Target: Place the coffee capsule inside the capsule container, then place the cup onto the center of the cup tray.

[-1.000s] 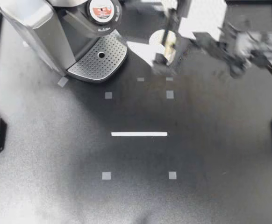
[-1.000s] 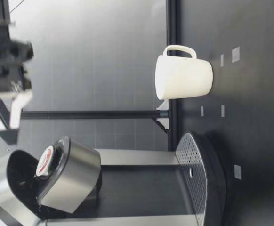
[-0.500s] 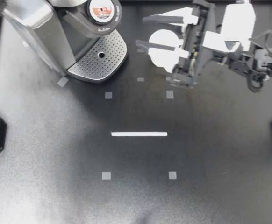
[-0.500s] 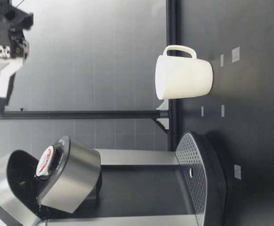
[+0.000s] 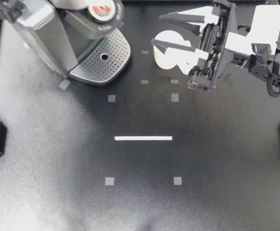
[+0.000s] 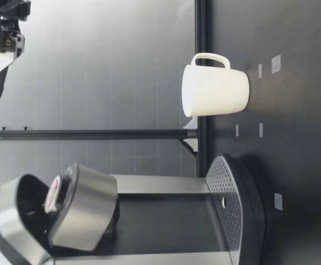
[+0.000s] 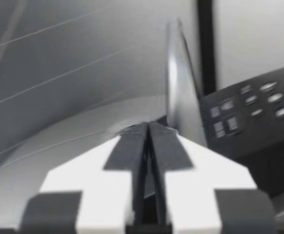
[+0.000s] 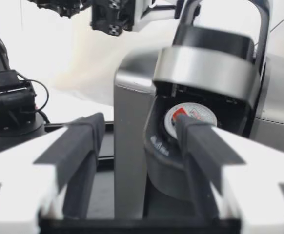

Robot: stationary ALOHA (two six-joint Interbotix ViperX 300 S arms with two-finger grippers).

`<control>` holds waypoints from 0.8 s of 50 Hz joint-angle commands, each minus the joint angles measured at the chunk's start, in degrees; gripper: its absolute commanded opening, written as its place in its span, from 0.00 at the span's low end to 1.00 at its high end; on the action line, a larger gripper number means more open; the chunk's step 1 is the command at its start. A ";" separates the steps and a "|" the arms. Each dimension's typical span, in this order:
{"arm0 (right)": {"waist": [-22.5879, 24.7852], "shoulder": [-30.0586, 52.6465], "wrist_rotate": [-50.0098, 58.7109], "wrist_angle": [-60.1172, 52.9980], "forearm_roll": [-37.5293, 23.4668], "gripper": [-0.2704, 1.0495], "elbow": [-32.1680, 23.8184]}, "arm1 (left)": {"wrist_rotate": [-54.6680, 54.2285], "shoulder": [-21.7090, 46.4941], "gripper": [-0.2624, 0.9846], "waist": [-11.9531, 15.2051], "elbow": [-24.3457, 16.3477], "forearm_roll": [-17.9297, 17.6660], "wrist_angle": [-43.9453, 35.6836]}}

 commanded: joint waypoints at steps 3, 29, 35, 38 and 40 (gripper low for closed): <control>0.35 -1.67 0.09 -0.88 0.00 0.66 -0.26 | -0.26 -0.35 0.30 -0.09 -2.37 0.26 -5.71; 1.67 -2.64 0.09 -2.99 0.00 0.66 1.14 | -4.83 1.67 0.30 -0.26 -4.66 0.00 -18.54; 1.67 -2.72 0.18 -3.08 0.00 0.66 1.23 | -5.62 3.43 0.30 -0.79 -4.92 0.00 -18.46; 1.85 -2.72 0.09 -2.99 0.00 0.66 1.41 | -5.62 4.13 0.30 -1.32 -5.10 0.00 -18.46; 1.93 -2.90 0.09 -2.99 0.00 0.66 1.49 | -5.62 4.57 0.30 -1.76 -5.10 0.00 -18.28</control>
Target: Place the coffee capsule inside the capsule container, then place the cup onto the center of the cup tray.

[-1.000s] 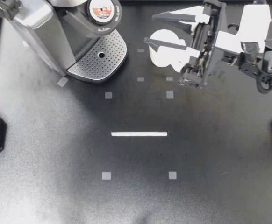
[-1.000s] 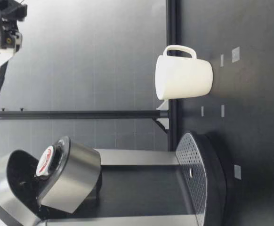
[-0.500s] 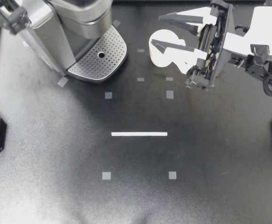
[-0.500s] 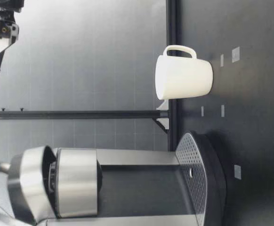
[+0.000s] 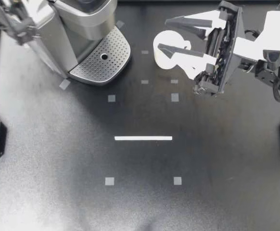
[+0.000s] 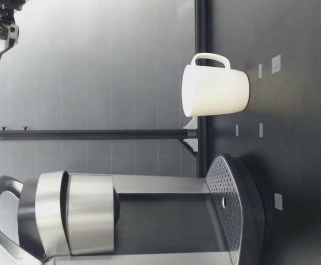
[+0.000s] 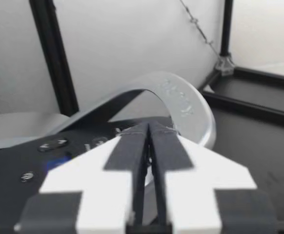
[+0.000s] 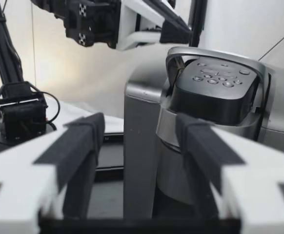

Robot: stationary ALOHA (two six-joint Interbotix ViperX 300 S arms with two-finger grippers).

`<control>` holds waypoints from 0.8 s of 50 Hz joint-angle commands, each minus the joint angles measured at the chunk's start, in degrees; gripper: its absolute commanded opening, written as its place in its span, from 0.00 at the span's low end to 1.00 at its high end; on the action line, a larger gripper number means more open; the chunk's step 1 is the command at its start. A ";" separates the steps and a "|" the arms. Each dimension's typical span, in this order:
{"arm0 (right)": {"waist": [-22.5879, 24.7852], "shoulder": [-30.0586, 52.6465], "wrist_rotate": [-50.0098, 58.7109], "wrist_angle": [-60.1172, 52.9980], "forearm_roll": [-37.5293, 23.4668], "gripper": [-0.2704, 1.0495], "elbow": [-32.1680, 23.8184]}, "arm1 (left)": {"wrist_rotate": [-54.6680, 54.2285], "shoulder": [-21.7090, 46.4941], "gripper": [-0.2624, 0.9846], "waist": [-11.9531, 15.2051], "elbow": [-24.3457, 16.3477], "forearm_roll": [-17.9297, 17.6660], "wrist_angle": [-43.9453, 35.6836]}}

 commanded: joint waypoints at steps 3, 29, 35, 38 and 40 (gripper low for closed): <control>0.53 -1.49 0.09 -0.53 0.09 0.66 -0.26 | -0.09 0.88 0.30 -1.76 -1.76 -0.09 0.35; 1.49 -4.57 0.00 -0.70 0.09 0.66 2.20 | -0.88 5.89 0.30 -7.82 -2.02 -0.44 6.77; 1.49 -5.45 0.00 -0.97 0.00 0.66 3.16 | -1.05 7.38 0.30 -8.09 -2.37 -0.44 6.86; 1.49 -5.98 0.00 -1.23 0.09 0.66 3.52 | -1.23 8.00 0.30 -8.17 -2.64 -0.53 6.86; 1.49 -6.15 0.00 -1.32 0.09 0.66 3.69 | -1.32 8.35 0.30 -8.35 -2.81 -0.53 6.86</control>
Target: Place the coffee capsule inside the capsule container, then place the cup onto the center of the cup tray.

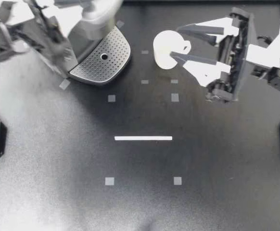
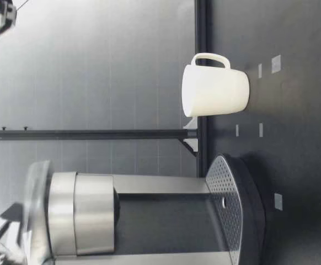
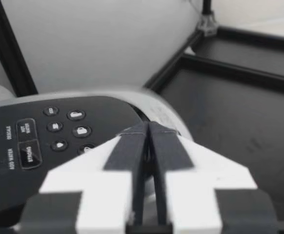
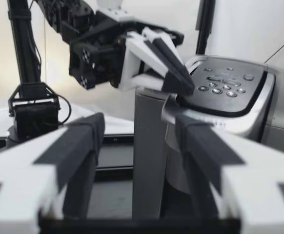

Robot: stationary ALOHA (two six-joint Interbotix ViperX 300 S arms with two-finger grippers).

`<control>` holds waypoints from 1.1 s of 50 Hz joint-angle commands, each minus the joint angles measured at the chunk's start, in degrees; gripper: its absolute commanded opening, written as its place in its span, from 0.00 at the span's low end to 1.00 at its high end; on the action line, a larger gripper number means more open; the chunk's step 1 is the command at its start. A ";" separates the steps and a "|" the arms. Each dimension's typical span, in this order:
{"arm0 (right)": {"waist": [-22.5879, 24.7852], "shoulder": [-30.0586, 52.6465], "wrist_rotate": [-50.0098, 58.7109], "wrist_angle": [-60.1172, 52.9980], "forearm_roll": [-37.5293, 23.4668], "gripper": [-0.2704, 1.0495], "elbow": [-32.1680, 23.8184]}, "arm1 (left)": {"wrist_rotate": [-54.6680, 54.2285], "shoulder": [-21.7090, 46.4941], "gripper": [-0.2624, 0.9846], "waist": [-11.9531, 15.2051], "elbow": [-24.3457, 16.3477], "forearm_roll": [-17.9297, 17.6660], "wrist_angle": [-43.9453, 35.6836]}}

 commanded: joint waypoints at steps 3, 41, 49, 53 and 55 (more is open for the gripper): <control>0.26 -1.58 -0.09 -0.70 0.09 0.66 -0.18 | 0.00 0.26 0.30 -0.62 -2.37 0.00 0.26; -8.70 -2.55 -2.72 45.79 -2.81 0.66 -11.87 | 15.56 -0.44 0.30 -1.32 -8.00 -8.09 16.96; -12.66 0.26 -5.54 66.62 -7.65 0.66 -18.54 | 28.56 -0.62 0.30 -1.67 -9.84 -21.36 21.97; -14.50 1.67 -8.35 73.74 -8.61 0.66 -20.83 | 35.42 -0.70 0.30 -2.37 -11.60 -28.39 24.52; -15.38 2.29 -10.20 76.55 -8.61 0.66 -21.62 | 38.94 -0.79 0.30 -2.64 -12.57 -32.08 25.84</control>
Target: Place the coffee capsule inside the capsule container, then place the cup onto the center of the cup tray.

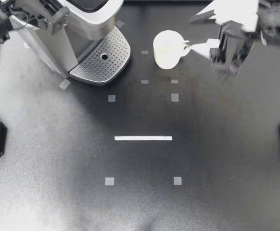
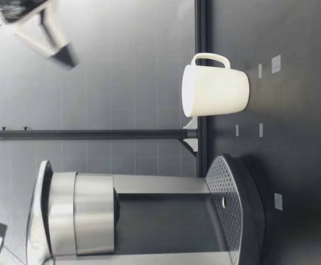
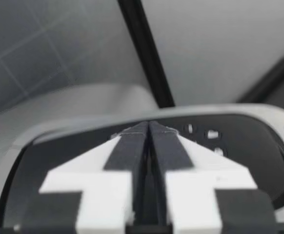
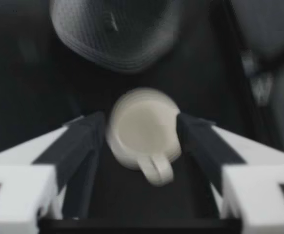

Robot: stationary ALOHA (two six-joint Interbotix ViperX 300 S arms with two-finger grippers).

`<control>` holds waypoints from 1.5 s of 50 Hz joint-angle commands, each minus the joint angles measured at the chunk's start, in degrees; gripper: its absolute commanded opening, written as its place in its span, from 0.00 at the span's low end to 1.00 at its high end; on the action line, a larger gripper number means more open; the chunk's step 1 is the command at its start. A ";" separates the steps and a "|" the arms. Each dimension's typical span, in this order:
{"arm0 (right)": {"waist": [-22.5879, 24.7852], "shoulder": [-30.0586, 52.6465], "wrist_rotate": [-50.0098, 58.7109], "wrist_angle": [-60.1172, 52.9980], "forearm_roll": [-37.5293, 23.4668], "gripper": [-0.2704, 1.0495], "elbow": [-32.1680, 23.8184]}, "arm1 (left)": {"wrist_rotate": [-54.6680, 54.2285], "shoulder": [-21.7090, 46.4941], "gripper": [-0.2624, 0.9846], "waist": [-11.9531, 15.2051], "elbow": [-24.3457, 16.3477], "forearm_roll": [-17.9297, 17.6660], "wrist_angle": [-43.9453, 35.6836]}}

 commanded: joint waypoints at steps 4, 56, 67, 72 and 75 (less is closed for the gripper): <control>-3.52 1.32 -5.80 8.96 0.88 0.66 -4.48 | 11.60 -1.05 0.30 -1.14 -4.75 -12.66 4.66; -21.71 21.01 -53.53 9.93 42.36 0.76 -4.04 | 26.28 -6.68 0.30 -1.23 -5.27 -28.21 5.45; -21.62 23.38 -54.05 8.35 42.45 0.76 -4.13 | 26.28 -6.77 0.30 -1.23 -4.75 -28.04 5.01; -21.09 24.35 -54.05 8.00 42.54 0.76 -4.31 | 26.19 -6.86 0.30 -1.23 -4.39 -27.95 4.92; -20.39 24.96 -54.05 7.56 42.54 0.76 -4.39 | 26.19 -6.86 0.30 -1.23 -4.31 -27.95 4.75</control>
